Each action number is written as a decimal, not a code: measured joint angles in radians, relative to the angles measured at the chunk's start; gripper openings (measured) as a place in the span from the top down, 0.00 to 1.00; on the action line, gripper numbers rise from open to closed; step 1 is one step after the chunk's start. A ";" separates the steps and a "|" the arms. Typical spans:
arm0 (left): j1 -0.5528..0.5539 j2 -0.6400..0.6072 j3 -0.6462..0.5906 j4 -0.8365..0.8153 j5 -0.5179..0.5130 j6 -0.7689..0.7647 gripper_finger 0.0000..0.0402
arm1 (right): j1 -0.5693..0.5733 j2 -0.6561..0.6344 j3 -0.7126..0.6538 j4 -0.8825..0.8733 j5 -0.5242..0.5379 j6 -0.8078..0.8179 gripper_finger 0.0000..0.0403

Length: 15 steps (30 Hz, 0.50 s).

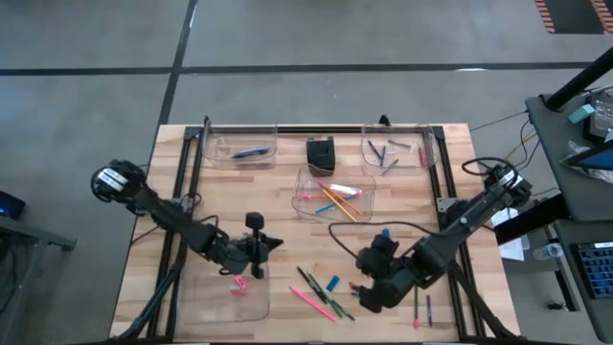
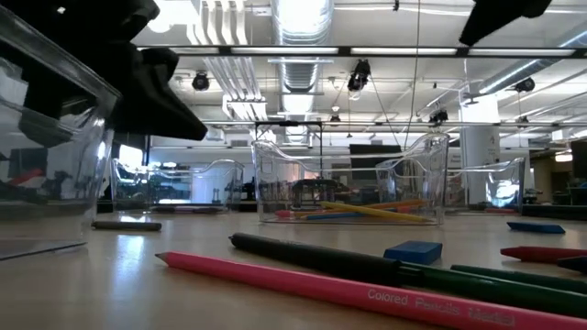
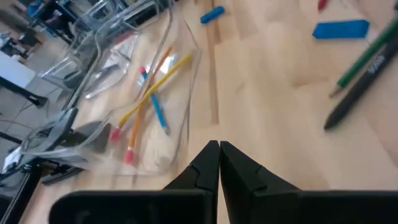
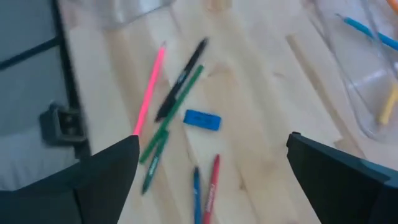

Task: Sort crayons/erasers/pens/pencils in bins
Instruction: Adjust the bottom transparent bin

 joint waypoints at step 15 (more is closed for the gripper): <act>0.000 0.203 0.012 0.396 0.016 0.007 1.00 | -0.022 -0.026 -0.008 0.031 0.012 0.005 0.92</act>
